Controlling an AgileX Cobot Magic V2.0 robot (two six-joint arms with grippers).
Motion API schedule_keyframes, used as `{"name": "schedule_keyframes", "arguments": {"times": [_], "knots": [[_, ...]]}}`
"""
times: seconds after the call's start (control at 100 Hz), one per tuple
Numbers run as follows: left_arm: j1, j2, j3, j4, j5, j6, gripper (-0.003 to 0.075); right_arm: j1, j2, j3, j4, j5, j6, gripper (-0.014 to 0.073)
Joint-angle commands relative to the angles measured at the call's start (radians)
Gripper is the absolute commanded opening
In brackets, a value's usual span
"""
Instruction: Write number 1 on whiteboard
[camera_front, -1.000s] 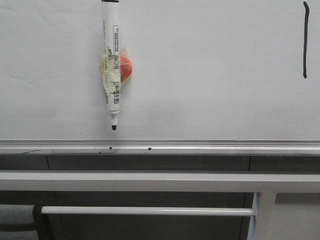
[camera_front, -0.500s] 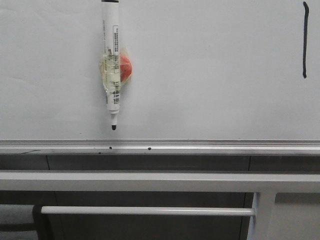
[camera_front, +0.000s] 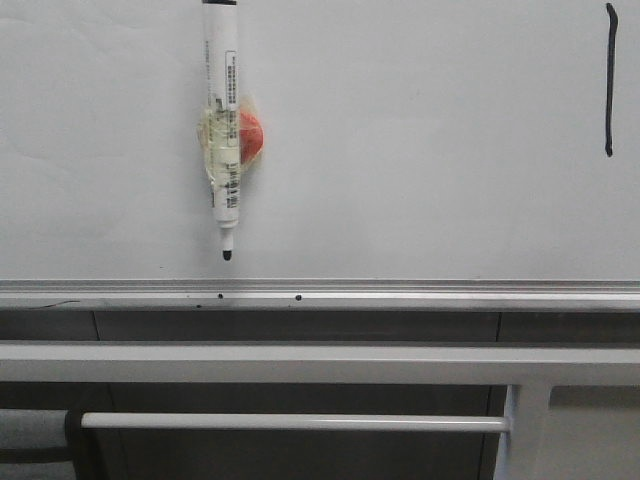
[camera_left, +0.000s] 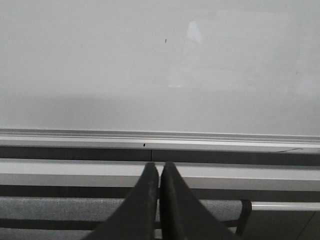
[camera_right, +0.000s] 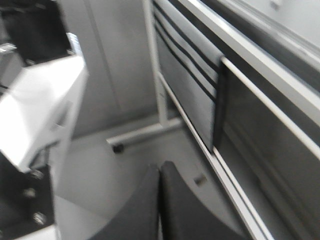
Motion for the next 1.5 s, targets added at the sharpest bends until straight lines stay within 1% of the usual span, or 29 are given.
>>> {"name": "schedule_keyframes", "arguments": {"times": [0.0, 0.05, 0.07, 0.1, 0.2, 0.32, 0.46, 0.61, 0.74, 0.86, 0.96, 1.06, 1.2, 1.37, 1.49], "knots": [[-0.007, -0.024, 0.006, -0.01, -0.065, -0.007, -0.002, -0.01, 0.007, 0.02, 0.246, -0.27, -0.276, -0.0063], [-0.007, -0.024, 0.006, -0.01, -0.065, -0.007, -0.002, -0.01, 0.007, 0.076, 0.313, -0.439, -0.312, -0.0064], [-0.007, -0.024, 0.006, -0.01, -0.065, -0.007, -0.002, -0.01, 0.007, 0.087, 0.313, -0.468, -0.312, -0.0063], [-0.007, -0.024, 0.006, -0.01, -0.065, -0.007, -0.002, -0.014, 0.007, 0.077, 0.313, -0.424, -0.317, -0.0064], [-0.007, -0.024, 0.006, -0.01, -0.065, -0.007, -0.002, -0.04, 0.009, 0.079, 0.311, -0.451, -0.32, -0.0063], [-0.007, -0.024, 0.006, -0.01, -0.065, -0.007, -0.002, -0.138, 0.009, 0.079, 0.309, -0.456, -0.32, -0.0063], [-0.007, -0.024, 0.006, -0.01, -0.065, -0.007, -0.002, -0.321, 0.009, 0.079, 0.309, -0.464, -0.32, -0.0063], [-0.007, -0.024, 0.006, -0.01, -0.065, -0.007, -0.002, -0.564, 0.001, 0.079, 0.309, -0.471, -0.318, -0.0063], [-0.007, -0.024, 0.006, -0.01, -0.065, -0.007, -0.002, -0.747, -0.084, 0.079, 0.309, -0.471, -0.318, -0.0063], [-0.007, -0.024, 0.006, -0.01, -0.065, -0.007, -0.002, -0.944, -0.177, 0.079, 0.309, -0.456, -0.318, -0.0063], [-0.007, -0.024, 0.006, -0.01, -0.065, -0.007, -0.002, -1.053, -0.231, 0.079, 0.266, -0.422, -0.318, -0.0063], [-0.007, -0.024, 0.006, -0.01, -0.065, -0.007, -0.002, -1.098, -0.274, 0.079, 0.259, -0.322, -0.316, -0.0063], [-0.007, -0.024, 0.006, -0.01, -0.065, -0.007, -0.002, -1.1, -0.335, 0.079, 0.259, -0.146, -0.316, -0.0063], [-0.007, -0.024, 0.006, -0.01, -0.065, -0.007, -0.002, -1.137, -0.339, 0.079, 0.292, -0.102, -0.316, -0.0063], [-0.007, -0.024, 0.006, -0.01, -0.065, -0.007, -0.002, -1.229, -0.339, 0.079, 0.278, -0.061, -0.316, -0.0063]]}}
